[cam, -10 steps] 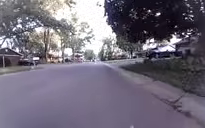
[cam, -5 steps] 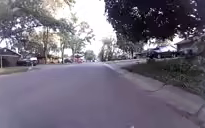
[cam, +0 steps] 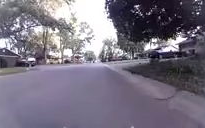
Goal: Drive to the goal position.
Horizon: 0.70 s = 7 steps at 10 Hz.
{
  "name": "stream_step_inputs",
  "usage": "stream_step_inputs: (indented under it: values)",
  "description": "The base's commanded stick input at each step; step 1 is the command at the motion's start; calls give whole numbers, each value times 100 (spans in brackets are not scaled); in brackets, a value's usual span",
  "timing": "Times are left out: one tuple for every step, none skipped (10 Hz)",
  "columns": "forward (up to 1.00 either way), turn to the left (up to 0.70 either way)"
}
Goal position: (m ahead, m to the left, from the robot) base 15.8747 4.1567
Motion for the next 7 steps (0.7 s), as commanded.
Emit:
stream_step_inputs:
  values:
    - [100,0]
    - [100,2]
    - [100,3]
    - [100,3]
    - [100,3]
    - [100,4]
    - [100,17]
